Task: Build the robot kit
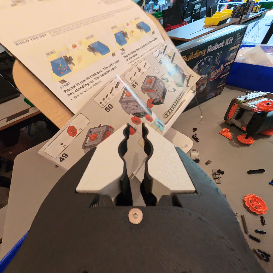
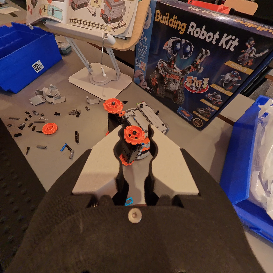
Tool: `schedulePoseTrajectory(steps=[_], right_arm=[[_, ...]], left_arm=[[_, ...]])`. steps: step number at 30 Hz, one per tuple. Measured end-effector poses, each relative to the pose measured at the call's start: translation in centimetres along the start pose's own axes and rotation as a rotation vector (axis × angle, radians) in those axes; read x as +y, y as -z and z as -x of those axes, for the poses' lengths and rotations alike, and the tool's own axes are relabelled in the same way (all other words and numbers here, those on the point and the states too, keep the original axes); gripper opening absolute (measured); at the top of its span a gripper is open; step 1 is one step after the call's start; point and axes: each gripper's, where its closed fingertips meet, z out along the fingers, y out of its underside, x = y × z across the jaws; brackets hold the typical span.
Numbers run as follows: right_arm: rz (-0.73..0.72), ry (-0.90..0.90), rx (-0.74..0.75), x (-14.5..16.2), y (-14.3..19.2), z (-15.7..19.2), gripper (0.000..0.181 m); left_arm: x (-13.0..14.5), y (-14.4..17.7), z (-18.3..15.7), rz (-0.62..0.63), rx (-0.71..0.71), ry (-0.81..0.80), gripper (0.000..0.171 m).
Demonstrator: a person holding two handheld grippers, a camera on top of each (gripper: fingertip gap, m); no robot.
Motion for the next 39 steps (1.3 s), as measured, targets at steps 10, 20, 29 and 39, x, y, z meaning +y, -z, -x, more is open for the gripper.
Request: schedulePoseTrajectory(steps=[10,20,29,39], right_arm=[[-0.054,0.168,-0.202,-2.1,-1.5,6.2,0.017],[0.049,0.131,-0.369,1.6,-3.6,11.9,0.014],[0.224,0.139,-0.379,8.2,-7.0,15.6,0.025],[0.296,0.149,-0.397,10.2,-9.1,17.0,0.024]], left_arm=[[1.7,2.0,-9.2,0.033,0.152,-0.093,0.005],[9.0,2.9,-13.4,0.25,0.258,-0.126,0.008],[13.9,5.5,-14.0,0.417,0.308,-0.123,0.018],[16.4,8.1,-16.3,0.5,0.401,-0.082,0.02]])
